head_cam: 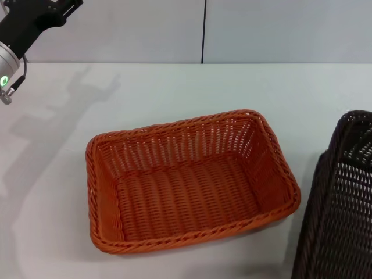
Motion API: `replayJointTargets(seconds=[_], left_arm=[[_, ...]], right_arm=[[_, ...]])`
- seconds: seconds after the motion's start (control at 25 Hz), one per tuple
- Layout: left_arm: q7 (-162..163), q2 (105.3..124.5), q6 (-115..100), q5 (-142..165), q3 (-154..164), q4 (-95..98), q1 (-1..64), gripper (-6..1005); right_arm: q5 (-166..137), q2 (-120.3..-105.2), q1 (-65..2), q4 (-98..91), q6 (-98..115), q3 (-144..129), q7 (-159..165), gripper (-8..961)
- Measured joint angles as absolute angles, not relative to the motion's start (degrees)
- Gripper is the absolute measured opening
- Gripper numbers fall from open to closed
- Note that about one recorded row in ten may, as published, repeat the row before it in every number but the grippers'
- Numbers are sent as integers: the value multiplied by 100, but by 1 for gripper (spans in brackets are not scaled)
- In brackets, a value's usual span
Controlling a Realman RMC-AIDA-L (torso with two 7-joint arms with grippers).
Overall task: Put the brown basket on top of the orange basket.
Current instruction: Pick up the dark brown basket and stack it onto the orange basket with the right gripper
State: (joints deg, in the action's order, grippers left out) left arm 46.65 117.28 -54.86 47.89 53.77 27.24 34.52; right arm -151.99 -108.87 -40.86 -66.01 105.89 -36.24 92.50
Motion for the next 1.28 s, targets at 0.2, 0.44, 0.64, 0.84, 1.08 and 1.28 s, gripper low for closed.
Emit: replayJointTargets(seconds=[0.2,0.44,0.64,0.84,1.08,1.28], left_arm=[[4657,11712,-5440,4791,5374,2724,3461,859],[4601,11684,-5352,4764,5296,2714,3460,859],[4590,11677,-5291,4768,5291,2698,3478,859],[4588,11668,-5272,4780,5291,2694,3487,859],[4587,11644,-5231,4789,5294,2689,3509,859],[4587,11634,-5144,4799,5338,2686,3526,859]], right_arm=[[-14203,-10637,-3801,-6651,11067,-3597,9232,132],[-13066,-10537,-3464,-6621,11540,-3482,9023,132],[-12244,-10579,-3188,-6327,11714,-3345,8671,137],[-11866,-10466,-3130,-5380,11708,-3117,8224,141],[-11565,-10599,-3056,-4652,11715,-2828,7729,146],[-10949,-10805,-2896,-4173,11899,-2740,7486,150]])
